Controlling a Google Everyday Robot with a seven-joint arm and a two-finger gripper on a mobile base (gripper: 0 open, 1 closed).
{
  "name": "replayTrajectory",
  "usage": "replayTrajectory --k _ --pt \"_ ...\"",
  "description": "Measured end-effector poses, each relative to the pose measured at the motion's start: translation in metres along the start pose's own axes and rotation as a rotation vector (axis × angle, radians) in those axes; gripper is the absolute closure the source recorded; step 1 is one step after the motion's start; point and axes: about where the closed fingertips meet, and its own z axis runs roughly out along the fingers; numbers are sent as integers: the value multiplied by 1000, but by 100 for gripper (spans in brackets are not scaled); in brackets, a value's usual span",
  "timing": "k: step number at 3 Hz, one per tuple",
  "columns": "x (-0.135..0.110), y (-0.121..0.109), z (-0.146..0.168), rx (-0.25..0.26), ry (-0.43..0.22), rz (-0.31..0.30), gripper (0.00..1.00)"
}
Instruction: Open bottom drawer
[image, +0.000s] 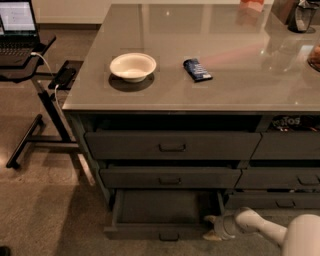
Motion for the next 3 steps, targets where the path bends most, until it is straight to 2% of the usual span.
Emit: replayTrajectory --k 1,2,3 --pt "-4 2 -5 0 0 0 84" --pt "-4 3 -5 0 0 0 100" --pt "-4 3 -5 0 0 0 81"
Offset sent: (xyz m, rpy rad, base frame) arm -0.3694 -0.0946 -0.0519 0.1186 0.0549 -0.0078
